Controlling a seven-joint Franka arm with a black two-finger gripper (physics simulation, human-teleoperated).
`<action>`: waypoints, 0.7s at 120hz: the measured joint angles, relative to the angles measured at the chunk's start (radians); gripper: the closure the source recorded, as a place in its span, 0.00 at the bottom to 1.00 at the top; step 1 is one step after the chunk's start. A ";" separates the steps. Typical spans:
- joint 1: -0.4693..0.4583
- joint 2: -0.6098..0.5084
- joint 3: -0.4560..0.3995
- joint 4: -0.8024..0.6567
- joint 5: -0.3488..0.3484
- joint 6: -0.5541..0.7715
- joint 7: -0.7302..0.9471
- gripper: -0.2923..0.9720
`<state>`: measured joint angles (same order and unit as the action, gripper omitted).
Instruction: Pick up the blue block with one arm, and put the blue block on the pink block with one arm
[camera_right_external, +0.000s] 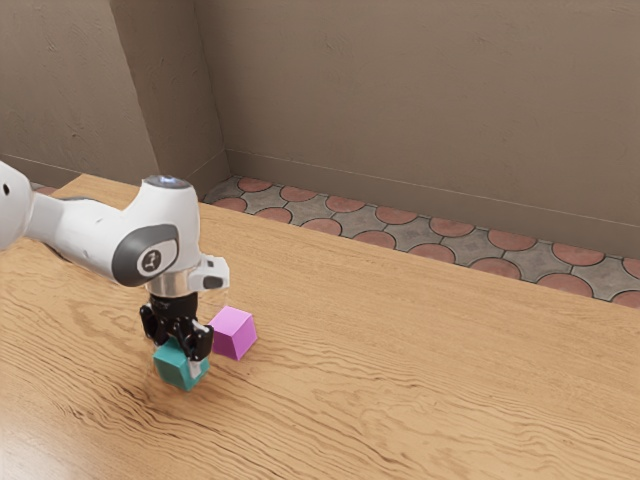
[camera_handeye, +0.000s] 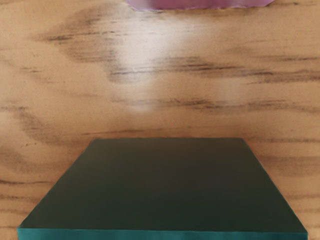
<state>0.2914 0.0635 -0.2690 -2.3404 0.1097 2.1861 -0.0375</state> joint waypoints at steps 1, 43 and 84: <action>0.000 0.000 0.000 0.008 0.000 -0.002 0.002 0.49; -0.010 0.154 -0.001 0.353 -0.065 -0.099 0.073 0.48; -0.026 0.227 -0.001 0.400 -0.073 -0.135 0.122 0.39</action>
<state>0.2658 0.2903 -0.2697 -1.9409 0.0363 2.0508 0.0840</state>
